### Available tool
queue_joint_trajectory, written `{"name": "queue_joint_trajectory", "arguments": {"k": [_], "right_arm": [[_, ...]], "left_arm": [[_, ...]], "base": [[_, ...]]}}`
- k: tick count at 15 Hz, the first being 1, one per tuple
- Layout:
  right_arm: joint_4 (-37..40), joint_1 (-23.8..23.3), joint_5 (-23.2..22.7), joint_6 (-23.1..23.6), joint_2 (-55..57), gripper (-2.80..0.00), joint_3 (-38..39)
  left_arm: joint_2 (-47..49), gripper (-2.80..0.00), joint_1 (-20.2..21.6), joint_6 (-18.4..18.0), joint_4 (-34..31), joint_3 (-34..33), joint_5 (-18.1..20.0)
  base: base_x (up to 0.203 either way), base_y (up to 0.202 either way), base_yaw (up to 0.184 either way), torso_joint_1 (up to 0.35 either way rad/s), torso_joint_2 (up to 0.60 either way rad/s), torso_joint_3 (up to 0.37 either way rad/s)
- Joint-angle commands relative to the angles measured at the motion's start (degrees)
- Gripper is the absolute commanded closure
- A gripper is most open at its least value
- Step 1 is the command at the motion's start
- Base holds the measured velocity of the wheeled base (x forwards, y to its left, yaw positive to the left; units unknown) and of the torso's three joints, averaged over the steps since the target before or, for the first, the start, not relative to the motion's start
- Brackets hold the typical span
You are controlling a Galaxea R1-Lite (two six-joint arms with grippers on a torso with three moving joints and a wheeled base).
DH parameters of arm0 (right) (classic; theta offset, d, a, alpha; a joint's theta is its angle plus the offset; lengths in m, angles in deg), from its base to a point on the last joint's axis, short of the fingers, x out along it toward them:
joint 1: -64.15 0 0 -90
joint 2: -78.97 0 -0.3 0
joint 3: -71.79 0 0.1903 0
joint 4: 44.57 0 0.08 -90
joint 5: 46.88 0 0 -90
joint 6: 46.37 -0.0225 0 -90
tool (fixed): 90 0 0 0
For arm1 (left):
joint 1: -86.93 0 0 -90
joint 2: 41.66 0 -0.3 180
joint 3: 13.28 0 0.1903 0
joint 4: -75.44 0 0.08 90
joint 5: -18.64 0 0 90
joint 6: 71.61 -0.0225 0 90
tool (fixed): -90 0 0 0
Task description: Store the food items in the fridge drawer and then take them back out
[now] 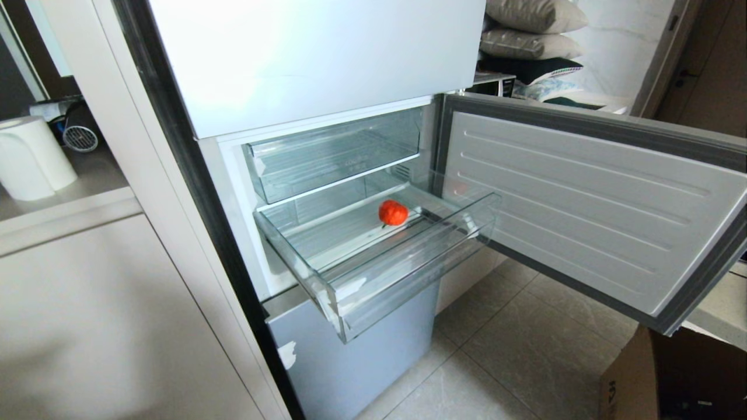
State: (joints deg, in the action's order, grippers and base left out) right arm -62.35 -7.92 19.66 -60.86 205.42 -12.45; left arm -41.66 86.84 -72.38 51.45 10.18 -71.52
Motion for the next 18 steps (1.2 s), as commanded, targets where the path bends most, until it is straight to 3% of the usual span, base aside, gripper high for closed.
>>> {"name": "queue_joint_trajectory", "arguments": {"k": [1, 9, 18], "right_arm": [[-0.25, 0.35, -0.10, -0.45, -0.39, 0.00, -0.03], [0.16, 2.54, -0.23, -0.17, -7.64, 0.00, 5.46], [0.39, 14.47, -0.75, 0.64, -43.91, 0.00, 35.45]], "left_arm": [[0.01, 0.00, 0.01, -0.02, -0.06, -0.01, -0.02], [0.08, 0.00, 0.01, -0.02, 0.01, -0.01, -0.02], [0.04, 0.00, 0.01, -0.02, 0.00, -0.01, -0.02]], "base": [[0.000, 0.000, 0.000, 0.000, 0.00, 0.000], [0.000, 0.000, 0.000, 0.000, 0.00, 0.000], [0.000, 0.000, 0.000, 0.000, 0.00, 0.000]]}}
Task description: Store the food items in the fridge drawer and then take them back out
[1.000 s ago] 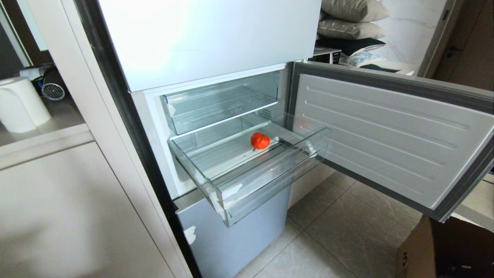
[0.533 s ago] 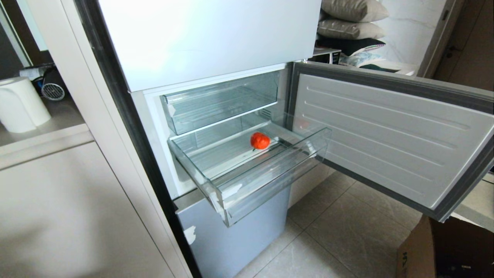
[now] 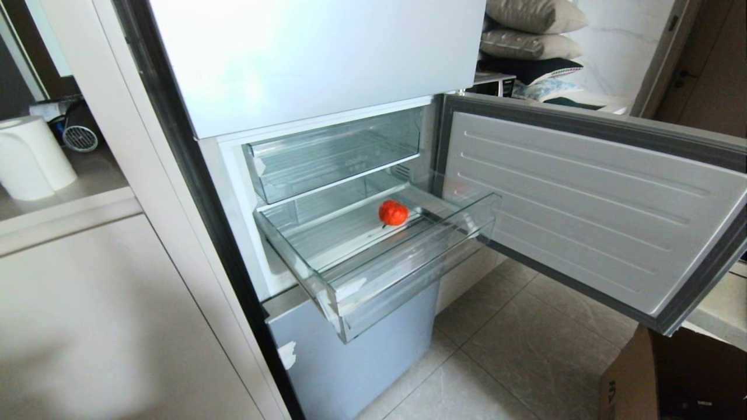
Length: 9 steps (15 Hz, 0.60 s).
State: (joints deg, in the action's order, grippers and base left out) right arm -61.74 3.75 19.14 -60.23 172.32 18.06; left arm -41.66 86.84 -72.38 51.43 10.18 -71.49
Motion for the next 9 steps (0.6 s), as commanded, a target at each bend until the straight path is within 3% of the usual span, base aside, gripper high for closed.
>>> {"name": "queue_joint_trajectory", "arguments": {"k": [1, 4, 6, 9], "right_arm": [[-0.17, 5.41, -0.36, 0.05, -14.58, 0.00, 7.82], [-0.09, 11.57, -3.90, 0.07, -24.88, 0.00, 15.65], [-0.08, 12.95, -7.52, 0.13, -29.45, 0.00, 18.88], [-0.07, 14.14, -8.71, 0.10, -32.37, 0.00, 20.90]], "left_arm": [[0.00, 0.00, 0.01, -0.02, 0.02, -0.01, -0.04], [0.07, 0.00, 0.01, -0.02, 0.02, -0.01, -0.04], [0.07, 0.00, 0.01, -0.02, 0.02, -0.01, -0.04], [0.02, 0.00, 0.01, -0.02, 0.02, -0.01, -0.04]], "base": [[0.000, 0.000, 0.000, 0.000, 0.00, 0.000], [0.000, 0.000, 0.000, 0.000, 0.00, 0.000], [0.000, 0.000, 0.000, 0.000, 0.00, 0.000], [0.000, 0.000, 0.000, 0.000, 0.00, 0.000]]}}
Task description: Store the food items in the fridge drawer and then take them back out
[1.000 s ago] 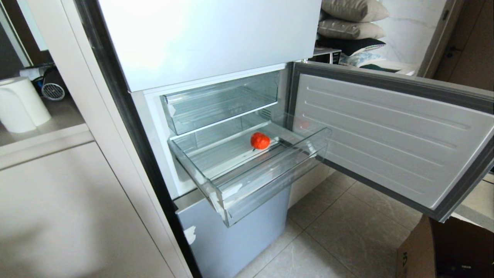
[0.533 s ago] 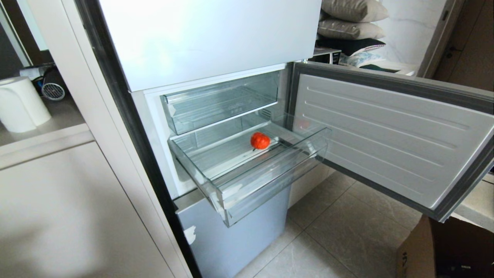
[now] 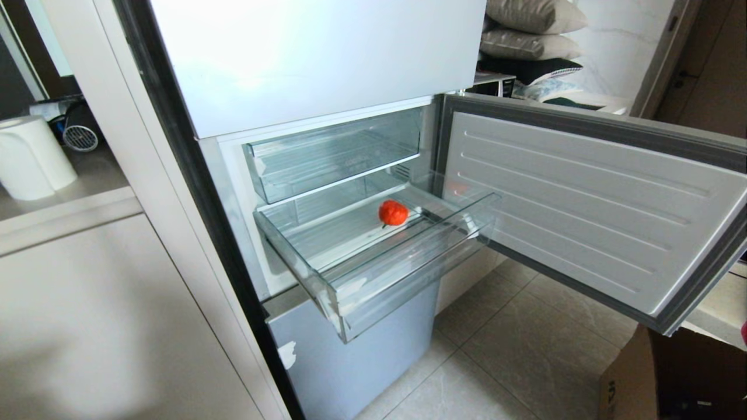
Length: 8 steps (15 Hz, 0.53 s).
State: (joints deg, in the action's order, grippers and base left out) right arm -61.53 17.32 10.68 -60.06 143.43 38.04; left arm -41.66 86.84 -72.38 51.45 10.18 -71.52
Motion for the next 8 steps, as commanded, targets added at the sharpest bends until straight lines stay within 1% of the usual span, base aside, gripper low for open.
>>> {"name": "queue_joint_trajectory", "arguments": {"k": [1, 3, 4, 8], "right_arm": [[-0.28, 0.59, -0.32, -0.02, -3.96, 0.00, 1.07], [-0.17, 0.59, -0.34, -0.10, -4.17, 0.00, 0.98], [0.07, 0.59, -0.34, -0.02, -4.17, 0.00, 0.98], [0.16, 0.59, -0.96, -0.02, -4.17, 0.00, 0.54]], "left_arm": [[0.09, 0.00, 0.01, -0.02, 0.01, -0.01, -0.02], [0.08, 0.00, 0.01, -0.02, 0.01, -0.01, -0.02], [0.00, 0.00, 0.01, -0.02, 0.01, -0.01, -0.02], [0.08, 0.00, 0.01, -0.02, 0.01, -0.01, -0.02]], "base": [[0.000, 0.000, 0.000, 0.000, 0.00, 0.000], [0.000, 0.000, 0.000, 0.000, 0.00, 0.000], [-0.005, 0.004, 0.108, -0.006, 0.00, -0.001], [0.001, -0.008, 0.173, -0.001, 0.00, 0.000]]}}
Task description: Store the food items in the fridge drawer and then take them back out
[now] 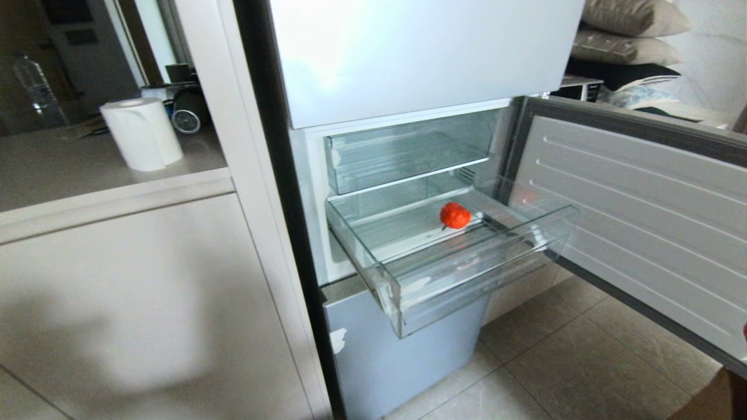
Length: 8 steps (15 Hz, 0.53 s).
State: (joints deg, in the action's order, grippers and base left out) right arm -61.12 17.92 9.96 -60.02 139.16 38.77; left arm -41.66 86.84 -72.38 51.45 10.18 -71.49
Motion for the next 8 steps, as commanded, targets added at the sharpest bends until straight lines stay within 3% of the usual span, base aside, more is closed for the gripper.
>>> {"name": "queue_joint_trajectory", "arguments": {"k": [1, 4, 8], "right_arm": [[-0.25, 0.08, -0.50, 0.29, 0.10, 0.00, -0.45], [-0.23, 0.84, -2.80, 3.61, 0.32, 0.00, -0.86], [0.98, 1.37, -4.40, 13.49, 1.30, 0.00, -0.26]], "left_arm": [[0.00, 0.00, 0.01, -0.02, 0.01, -0.01, -0.04], [0.03, 0.00, 0.01, -0.02, 0.01, -0.01, -0.04], [0.08, 0.00, 0.01, -0.02, 0.01, -0.01, -0.04]], "base": [[-0.001, -0.007, 0.178, 0.002, 0.00, 0.006], [0.002, -0.010, 0.173, 0.002, 0.00, 0.004], [0.003, -0.007, 0.159, 0.004, 0.00, 0.003]]}}
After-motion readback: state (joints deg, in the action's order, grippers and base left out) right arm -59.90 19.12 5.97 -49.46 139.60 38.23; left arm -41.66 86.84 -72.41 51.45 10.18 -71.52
